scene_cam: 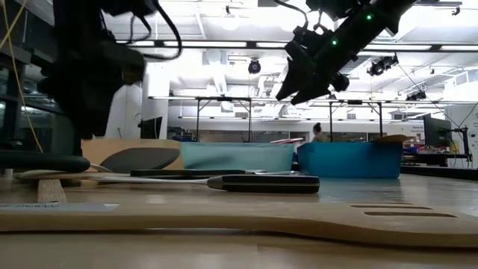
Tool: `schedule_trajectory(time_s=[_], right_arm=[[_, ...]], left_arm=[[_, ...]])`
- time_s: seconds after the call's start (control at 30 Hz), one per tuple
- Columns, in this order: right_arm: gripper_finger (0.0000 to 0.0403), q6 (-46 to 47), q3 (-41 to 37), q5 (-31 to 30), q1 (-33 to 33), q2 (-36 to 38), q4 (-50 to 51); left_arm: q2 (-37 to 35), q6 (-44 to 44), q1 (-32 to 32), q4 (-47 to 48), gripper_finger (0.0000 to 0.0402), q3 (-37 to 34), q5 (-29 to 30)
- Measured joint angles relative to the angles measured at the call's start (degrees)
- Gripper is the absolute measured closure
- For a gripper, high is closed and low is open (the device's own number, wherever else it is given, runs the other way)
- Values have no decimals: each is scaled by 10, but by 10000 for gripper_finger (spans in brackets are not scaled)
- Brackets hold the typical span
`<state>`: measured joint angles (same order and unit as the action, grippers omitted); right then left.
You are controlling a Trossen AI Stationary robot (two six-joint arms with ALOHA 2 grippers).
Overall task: Pick & Place Kitchen Items
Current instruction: Put the black spatula into the green bin
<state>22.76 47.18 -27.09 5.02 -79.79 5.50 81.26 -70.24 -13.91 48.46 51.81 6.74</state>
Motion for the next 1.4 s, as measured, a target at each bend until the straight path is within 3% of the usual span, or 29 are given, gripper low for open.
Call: schedule_trajectory(time_s=[0.2,0.8,0.9,1.13,1.4], right_arm=[[128,12,0,2,0,0,16],[128,17,0,2,0,0,27],[128,17,0,2,0,0,27],[128,17,0,2,0,0,27],[128,17,0,2,-2,0,27]], left_arm=[[43,14,0,-50,247,0,-22],[97,12,0,-49,248,1,-33],[97,14,0,-43,264,1,-33],[97,26,0,-31,340,1,-34],[96,47,0,-15,346,6,-33]])
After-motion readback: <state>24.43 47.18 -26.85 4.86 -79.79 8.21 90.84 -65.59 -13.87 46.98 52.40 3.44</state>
